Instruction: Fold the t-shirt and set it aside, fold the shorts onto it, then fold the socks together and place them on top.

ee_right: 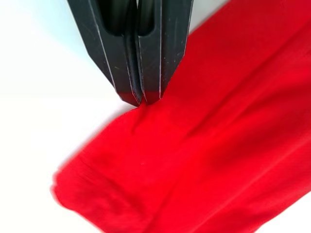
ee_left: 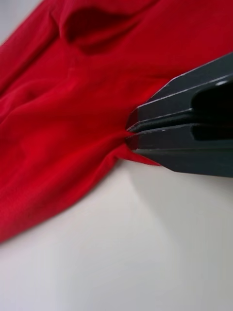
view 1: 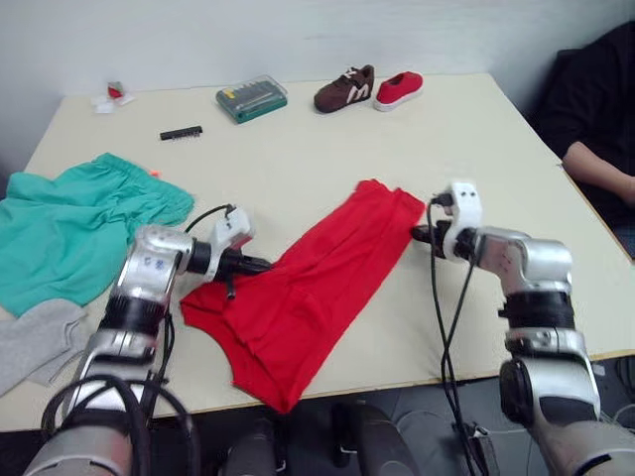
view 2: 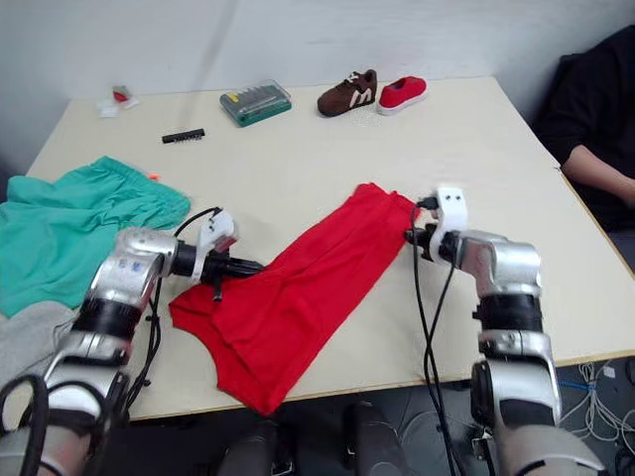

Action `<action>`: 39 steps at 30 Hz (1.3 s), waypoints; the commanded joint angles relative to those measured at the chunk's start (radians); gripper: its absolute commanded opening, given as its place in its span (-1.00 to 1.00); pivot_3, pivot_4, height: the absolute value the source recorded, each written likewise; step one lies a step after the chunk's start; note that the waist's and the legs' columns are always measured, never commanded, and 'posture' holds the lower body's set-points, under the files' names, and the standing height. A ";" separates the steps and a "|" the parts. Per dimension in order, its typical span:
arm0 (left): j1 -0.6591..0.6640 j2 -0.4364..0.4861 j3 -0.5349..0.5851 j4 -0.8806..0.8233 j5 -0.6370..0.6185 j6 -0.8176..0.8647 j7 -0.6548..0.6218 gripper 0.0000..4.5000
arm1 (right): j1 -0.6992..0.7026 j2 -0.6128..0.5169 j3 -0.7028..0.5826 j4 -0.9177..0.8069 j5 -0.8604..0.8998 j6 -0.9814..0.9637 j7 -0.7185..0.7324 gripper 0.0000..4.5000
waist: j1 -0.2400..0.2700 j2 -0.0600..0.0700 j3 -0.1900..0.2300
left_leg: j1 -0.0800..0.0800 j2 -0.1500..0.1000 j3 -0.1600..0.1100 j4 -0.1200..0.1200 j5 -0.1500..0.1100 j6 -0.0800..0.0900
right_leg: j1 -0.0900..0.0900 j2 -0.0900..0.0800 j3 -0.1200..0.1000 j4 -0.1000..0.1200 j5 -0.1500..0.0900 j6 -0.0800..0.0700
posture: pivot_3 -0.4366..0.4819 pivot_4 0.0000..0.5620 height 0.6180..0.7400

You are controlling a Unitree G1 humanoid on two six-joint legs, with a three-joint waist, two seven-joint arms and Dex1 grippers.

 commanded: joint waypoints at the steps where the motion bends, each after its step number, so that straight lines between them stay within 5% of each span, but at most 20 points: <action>1: 0.070 0.011 0.035 -0.202 -0.055 0.148 0.087 -1.00 | -0.060 0.017 0.039 0.143 -0.032 -0.114 0.029 -0.99 | 0.001 0.000 0.000 | 0.000 0.000 0.000 0.000 0.000 -0.001 | 0.000 0.000 0.000 0.000 0.000 0.000 | -0.05 -0.47 1.00; 12: 0.255 -0.163 0.237 -0.498 -0.122 0.379 0.514 -1.00 | -0.234 0.079 0.109 0.493 -0.131 -0.398 0.072 -0.99 | -0.006 0.000 0.000 | 0.002 0.002 0.000 0.000 0.001 -0.002 | 0.001 0.001 0.001 0.001 0.000 0.000 | -0.05 -0.47 1.00; 20: 0.325 -0.218 0.201 -0.613 -0.190 0.428 0.617 -1.00 | -0.284 0.115 0.082 0.586 -0.139 -0.495 0.098 -0.99 | -0.005 0.000 0.000 | 0.002 0.002 0.001 0.000 0.001 -0.003 | 0.001 0.001 0.001 0.001 0.000 -0.001 | -0.05 -0.47 1.00; 26: 0.316 -0.154 0.187 -0.574 -0.217 0.376 0.605 -1.00 | -0.252 0.071 0.128 0.538 -0.198 -0.523 0.111 -0.99 | 0.000 0.000 0.000 | 0.002 0.002 0.001 -0.001 0.001 -0.004 | 0.001 0.001 0.001 0.001 0.000 -0.001 | -0.05 -0.47 1.00; 29: 0.278 -0.099 0.209 -0.500 -0.244 0.345 0.572 -0.82 | -0.201 0.038 0.132 0.421 -0.184 -0.467 0.172 -1.00 | 0.007 0.000 0.000 | 0.002 0.002 0.000 -0.001 0.001 -0.004 | 0.001 0.001 0.001 0.001 -0.001 -0.002 | -0.05 -0.47 1.00; 32: 0.148 0.029 0.237 -0.332 -0.342 0.309 0.381 -0.45 | 0.060 -0.075 0.102 -0.136 -0.083 -0.147 0.263 -0.72 | 0.038 0.000 0.000 | 0.001 0.002 -0.001 -0.001 0.001 -0.004 | 0.000 0.002 0.000 -0.001 -0.001 -0.002 | -0.05 -0.47 1.00; 39: -0.158 0.097 0.100 0.095 -0.318 0.165 0.186 0.57 | 0.427 -0.144 -0.034 -0.845 0.129 0.356 0.212 0.36 | 0.052 0.003 0.000 | -0.002 0.002 -0.004 -0.001 -0.001 -0.004 | 0.001 0.001 -0.002 -0.006 -0.001 -0.003 | -0.05 -0.47 1.00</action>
